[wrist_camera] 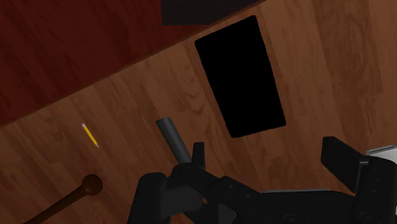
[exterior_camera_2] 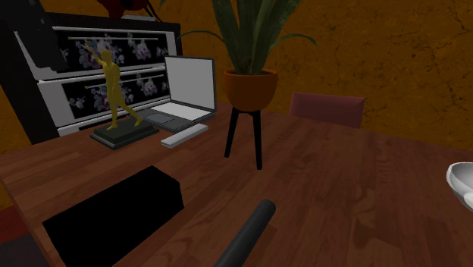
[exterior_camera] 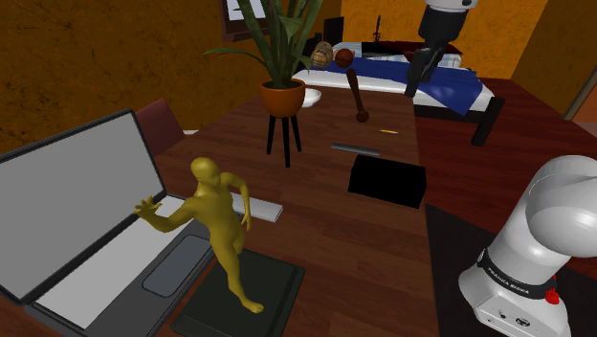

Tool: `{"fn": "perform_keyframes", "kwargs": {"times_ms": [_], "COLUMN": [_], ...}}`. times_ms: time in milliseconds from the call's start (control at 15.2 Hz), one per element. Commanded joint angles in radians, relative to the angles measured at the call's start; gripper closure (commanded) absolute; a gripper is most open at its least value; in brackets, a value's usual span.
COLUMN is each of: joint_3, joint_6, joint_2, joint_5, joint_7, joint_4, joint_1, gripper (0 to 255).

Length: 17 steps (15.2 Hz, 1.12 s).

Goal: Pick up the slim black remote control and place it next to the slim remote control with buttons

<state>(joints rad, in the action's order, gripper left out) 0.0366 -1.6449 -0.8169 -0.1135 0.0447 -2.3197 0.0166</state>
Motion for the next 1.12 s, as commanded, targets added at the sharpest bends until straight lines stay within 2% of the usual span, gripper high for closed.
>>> {"fn": "perform_keyframes", "kwargs": {"times_ms": [0, 594, 1056], "joint_3": [0.0, -0.172, -0.29], "joint_6": [0.0, -0.218, -0.364], "joint_2": [0.0, 0.223, 0.463], "joint_5": [0.0, -0.023, 0.014], "joint_7": [0.0, 0.199, 0.372], "joint_4": [0.0, -0.033, 0.02], "joint_1": [0.0, 0.002, -0.011], "gripper": [0, 0, 0]}}
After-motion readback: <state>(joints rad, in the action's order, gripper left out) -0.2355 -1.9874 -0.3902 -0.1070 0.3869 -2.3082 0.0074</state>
